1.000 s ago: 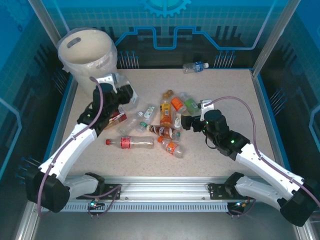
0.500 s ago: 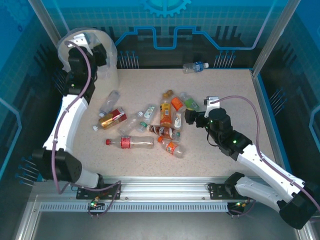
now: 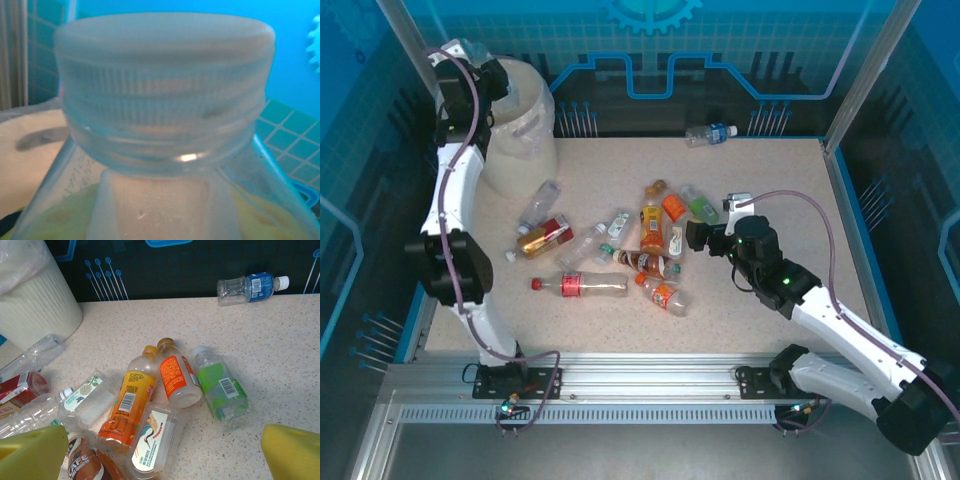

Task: Put the plastic bottles in the bin

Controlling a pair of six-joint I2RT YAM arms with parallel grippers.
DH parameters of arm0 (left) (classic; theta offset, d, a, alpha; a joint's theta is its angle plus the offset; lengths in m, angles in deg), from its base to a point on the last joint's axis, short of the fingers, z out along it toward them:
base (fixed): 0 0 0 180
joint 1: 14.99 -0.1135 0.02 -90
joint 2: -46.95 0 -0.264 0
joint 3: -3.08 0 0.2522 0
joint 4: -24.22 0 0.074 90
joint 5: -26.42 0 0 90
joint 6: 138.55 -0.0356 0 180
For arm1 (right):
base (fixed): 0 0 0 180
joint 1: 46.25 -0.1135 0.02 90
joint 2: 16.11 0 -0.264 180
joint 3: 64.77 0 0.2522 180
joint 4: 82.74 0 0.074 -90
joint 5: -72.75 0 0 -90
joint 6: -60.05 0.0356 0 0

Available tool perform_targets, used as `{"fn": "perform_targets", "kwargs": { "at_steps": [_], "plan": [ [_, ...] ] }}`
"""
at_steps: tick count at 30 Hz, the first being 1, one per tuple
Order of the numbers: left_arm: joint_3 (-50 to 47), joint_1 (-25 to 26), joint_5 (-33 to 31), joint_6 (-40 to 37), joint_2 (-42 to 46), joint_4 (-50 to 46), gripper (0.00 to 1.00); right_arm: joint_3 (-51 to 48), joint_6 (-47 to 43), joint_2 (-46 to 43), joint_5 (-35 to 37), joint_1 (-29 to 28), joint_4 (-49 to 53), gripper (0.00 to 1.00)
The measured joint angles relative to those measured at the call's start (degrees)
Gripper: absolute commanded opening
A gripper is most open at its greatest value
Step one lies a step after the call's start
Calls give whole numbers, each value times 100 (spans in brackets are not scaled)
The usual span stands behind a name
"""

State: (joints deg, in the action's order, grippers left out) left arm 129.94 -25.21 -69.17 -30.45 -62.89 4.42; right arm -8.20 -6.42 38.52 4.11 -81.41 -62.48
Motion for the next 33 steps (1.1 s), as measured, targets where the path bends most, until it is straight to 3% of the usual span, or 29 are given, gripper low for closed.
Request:
{"fn": "perform_targets", "kwargs": {
  "at_steps": [9,16,22,30,33],
  "plan": [
    [1038,-168,905,155,-1064,-737,51,188,-63,105,-212,11,111,100],
    [1115,-166,1661,284,-1257,-870,53,326,-109,299,-380,35,304,100],
    [1049,-175,2284,352,-1303,-820,62,459,-238,413,-656,35,424,100],
    [1049,-173,2590,450,-1443,-785,65,564,-330,595,-920,35,549,100],
    [1047,-173,2618,496,-1458,-785,73,564,-358,645,-973,35,608,100]
  ]
}}
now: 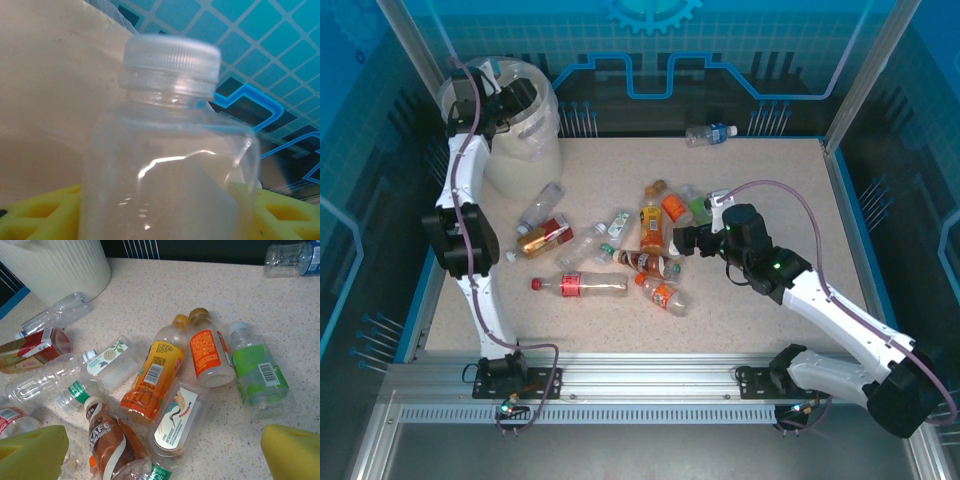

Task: Put the plastic bottles in the bin

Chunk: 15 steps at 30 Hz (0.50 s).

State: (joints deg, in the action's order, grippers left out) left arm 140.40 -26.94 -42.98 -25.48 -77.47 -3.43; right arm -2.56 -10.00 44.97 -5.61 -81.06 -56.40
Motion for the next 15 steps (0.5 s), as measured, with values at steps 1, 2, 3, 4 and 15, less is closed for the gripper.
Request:
{"fn": "perform_targets", "kwargs": {
  "at_steps": [1,2,3,4,15],
  "plan": [
    [-2,0,11,22,0,0,74,0,-4,9,0,0,13,100],
    [-2,0,13,28,0,0,75,0,-4,13,2,0,28,100],
    [-2,0,9,44,0,-2,75,0,-4,13,4,0,42,100],
    [-2,0,4,48,0,-2,76,0,-4,13,11,0,48,100],
    [-188,0,-426,70,240,-216,85,-87,592,-13,540,37,199,100]
  ]
}}
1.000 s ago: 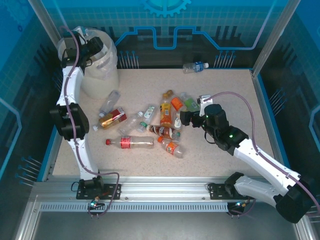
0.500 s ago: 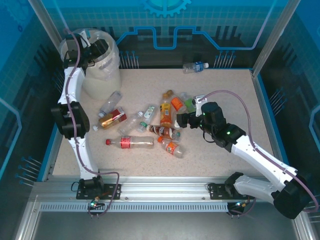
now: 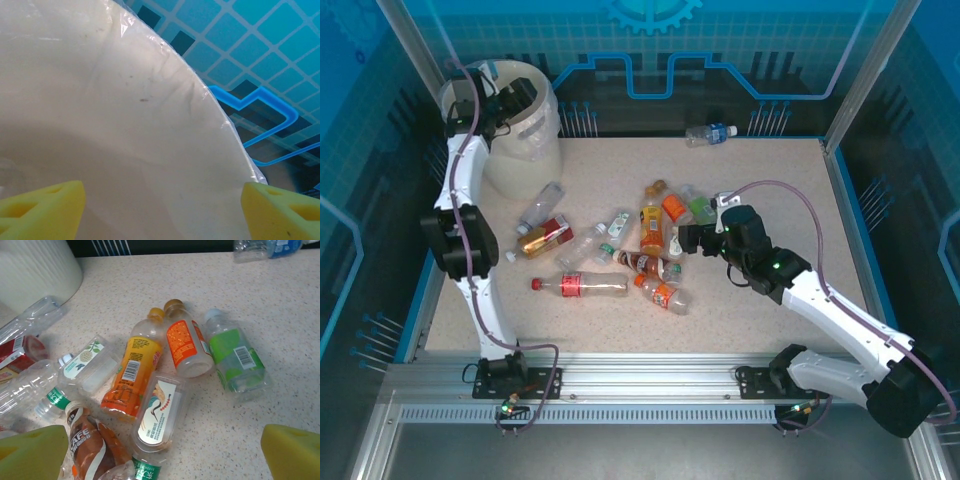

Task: Put the plastic bottles in the bin

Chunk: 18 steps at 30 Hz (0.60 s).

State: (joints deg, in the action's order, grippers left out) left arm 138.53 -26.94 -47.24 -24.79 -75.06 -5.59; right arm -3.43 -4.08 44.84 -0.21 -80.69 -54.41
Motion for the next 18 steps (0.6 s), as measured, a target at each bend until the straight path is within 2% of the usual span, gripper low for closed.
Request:
{"fn": "perform_targets", "kwargs": {
  "at_steps": [3,8,13,18],
  "plan": [
    [-254,0,-118,37,339,-33,89,-177,260,-33,50,17,61,100],
    [-1213,11,-326,223,1375,136,99,-599,286,-42,-297,17,160,100],
    [-2162,85,-505,339,2393,391,99,-944,-133,-131,-841,-48,319,100],
    [-3021,334,-605,382,3189,544,99,-1108,-544,-149,-1130,-437,411,100]
  ]
}}
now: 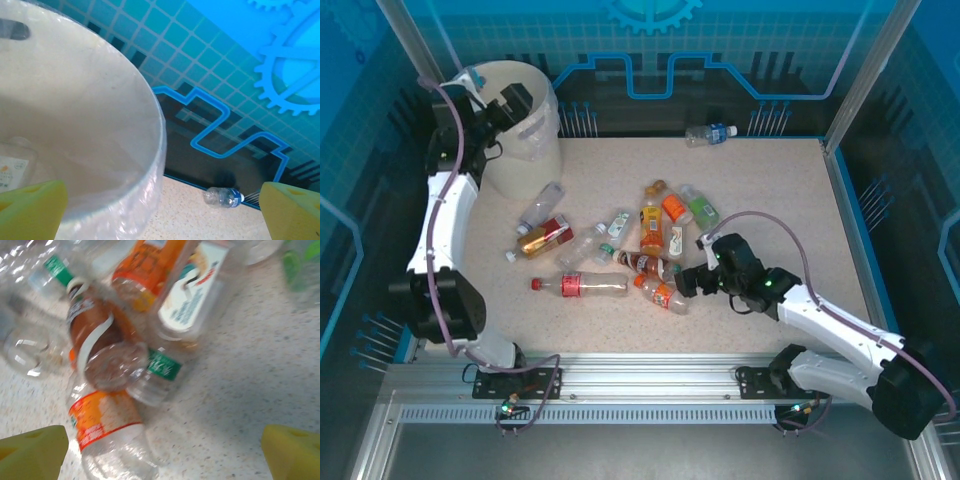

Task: Put the plastic bottles in the bin

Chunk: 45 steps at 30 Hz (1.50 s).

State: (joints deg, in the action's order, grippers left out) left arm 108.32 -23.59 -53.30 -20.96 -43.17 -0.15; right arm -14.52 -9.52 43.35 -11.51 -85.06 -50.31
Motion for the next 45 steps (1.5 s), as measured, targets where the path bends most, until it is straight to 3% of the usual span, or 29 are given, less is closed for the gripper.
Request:
{"fn": "perform_targets", "kwargs": {
  "at_steps": [11,20,28,31,45],
  "plan": [
    [-1923,1001,55,101,1665,57,99,-238,-472,345,-26,-529,-35,100],
    [-2905,1021,-52,94,2636,-417,99,-234,-837,1198,-22,-879,-177,100],
    [-2983,1021,-304,57,2822,-807,99,-232,-957,1574,50,-1099,-291,96],
    [-2983,1021,-326,55,2822,-927,99,-232,-960,1606,116,-1115,-363,91],
    [-3263,1021,-625,52,2822,-1016,99,-282,-1003,1696,350,-1193,-520,51]
  ]
}}
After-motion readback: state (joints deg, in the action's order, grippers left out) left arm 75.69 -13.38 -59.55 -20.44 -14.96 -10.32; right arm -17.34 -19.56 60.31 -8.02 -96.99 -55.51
